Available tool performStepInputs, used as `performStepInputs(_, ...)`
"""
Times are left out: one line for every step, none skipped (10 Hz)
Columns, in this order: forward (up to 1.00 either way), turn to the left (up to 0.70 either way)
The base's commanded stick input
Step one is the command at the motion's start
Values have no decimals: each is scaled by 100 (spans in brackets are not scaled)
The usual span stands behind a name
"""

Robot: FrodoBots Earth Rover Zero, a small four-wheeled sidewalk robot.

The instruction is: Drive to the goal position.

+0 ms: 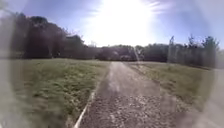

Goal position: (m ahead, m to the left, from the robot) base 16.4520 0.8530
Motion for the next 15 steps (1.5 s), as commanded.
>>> performStepInputs(70, 0)
performStepInputs(70, 0)
performStepInputs(70, 0)
performStepInputs(70, 0)
performStepInputs(70, 0)
performStepInputs(70, 0)
performStepInputs(70, 0)
performStepInputs(70, 0)
performStepInputs(70, -15)
performStepInputs(70, -34)
performStepInputs(70, -34)
performStepInputs(70, -31)
performStepInputs(70, -16)
performStepInputs(70, -6)
performStepInputs(70, 0)
